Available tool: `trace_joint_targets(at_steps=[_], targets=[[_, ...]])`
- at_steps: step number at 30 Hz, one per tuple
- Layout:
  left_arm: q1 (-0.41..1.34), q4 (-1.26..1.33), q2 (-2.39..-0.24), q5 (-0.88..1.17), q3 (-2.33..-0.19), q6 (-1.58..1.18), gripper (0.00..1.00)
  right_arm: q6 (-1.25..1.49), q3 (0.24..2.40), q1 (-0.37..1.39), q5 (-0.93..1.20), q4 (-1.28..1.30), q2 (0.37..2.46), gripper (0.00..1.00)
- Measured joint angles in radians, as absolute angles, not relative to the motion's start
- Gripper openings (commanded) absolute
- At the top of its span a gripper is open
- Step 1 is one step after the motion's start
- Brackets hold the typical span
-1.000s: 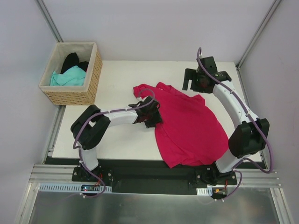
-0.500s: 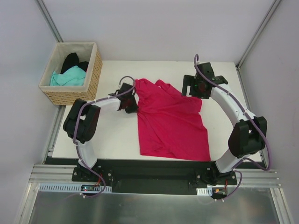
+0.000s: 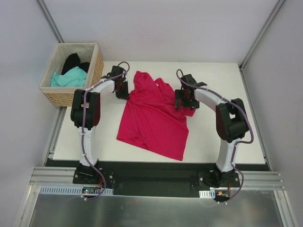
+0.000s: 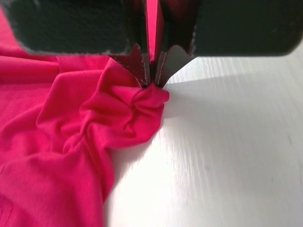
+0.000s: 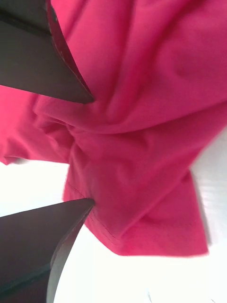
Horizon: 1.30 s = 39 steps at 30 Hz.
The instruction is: Fold and stack the t-shirts
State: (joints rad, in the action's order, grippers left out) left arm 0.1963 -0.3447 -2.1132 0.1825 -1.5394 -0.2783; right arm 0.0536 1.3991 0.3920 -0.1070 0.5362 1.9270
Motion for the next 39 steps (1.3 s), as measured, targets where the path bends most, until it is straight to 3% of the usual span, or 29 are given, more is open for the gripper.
trace_joint_targets(at_steps=[3, 4, 5, 6, 8, 11, 13, 15, 22, 28, 29, 31, 32, 33, 35, 39], targets=[[0.194, -0.398, -2.162, 0.183, -1.629, -0.268, 0.18, 0.064, 1.448, 0.389, -0.159, 0.533, 1.976, 0.84], [0.191, -0.410, -2.173, 0.183, -1.650, -0.268, 0.30, 0.067, 1.460, 0.387, -0.175, 0.531, 1.989, 0.83], [0.187, -0.424, -2.181, 0.186, -1.669, -0.268, 0.50, 0.070, 1.469, 0.383, -0.190, 0.530, 1.997, 0.82], [0.183, -0.436, -2.184, 0.192, -1.683, -0.270, 0.57, 0.075, 1.474, 0.381, -0.204, 0.529, 2.003, 0.80], [0.179, -0.455, -2.173, 0.208, -1.684, -0.282, 0.64, 0.084, 1.477, 0.373, -0.217, 0.527, 2.010, 0.72], [0.172, -0.465, -2.097, 0.211, -1.599, -0.319, 0.64, 0.099, 1.476, 0.361, -0.199, 0.527, 2.024, 0.53], [0.170, -0.488, -1.995, 0.209, -1.502, -0.345, 0.63, 0.109, 1.466, 0.356, -0.188, 0.524, 2.031, 0.34], [0.169, -0.499, -1.871, 0.206, -1.404, -0.374, 0.62, 0.119, 1.439, 0.352, -0.190, 0.509, 2.017, 0.01], [0.219, -0.491, -1.512, 0.188, -1.129, -0.515, 0.58, 0.183, 1.158, 0.326, -0.232, 0.548, 1.795, 0.01], [0.361, -0.470, -1.494, 0.187, -0.982, -0.563, 0.54, 0.297, 0.936, 0.321, -0.254, 0.741, 1.501, 0.03], [0.379, -0.471, -1.496, 0.187, -0.971, -0.566, 0.53, 0.313, 0.920, 0.324, -0.253, 0.774, 1.463, 0.19], [0.403, -0.470, -1.498, 0.193, -0.963, -0.567, 0.52, 0.331, 0.913, 0.329, -0.251, 0.836, 1.412, 0.36], [0.408, -0.467, -1.498, 0.193, -0.962, -0.569, 0.52, 0.339, 0.920, 0.332, -0.250, 0.863, 1.394, 0.58], [0.412, -0.463, -1.498, 0.193, -0.962, -0.571, 0.52, 0.331, 0.939, 0.333, -0.251, 0.899, 1.383, 0.65], [0.413, -0.452, -1.497, 0.192, -0.955, -0.578, 0.52, 0.296, 1.058, 0.333, -0.253, 0.991, 1.383, 0.71], [0.419, -0.448, -1.488, 0.183, -0.931, -0.588, 0.51, 0.192, 1.491, 0.332, -0.251, 1.001, 1.453, 0.71]])
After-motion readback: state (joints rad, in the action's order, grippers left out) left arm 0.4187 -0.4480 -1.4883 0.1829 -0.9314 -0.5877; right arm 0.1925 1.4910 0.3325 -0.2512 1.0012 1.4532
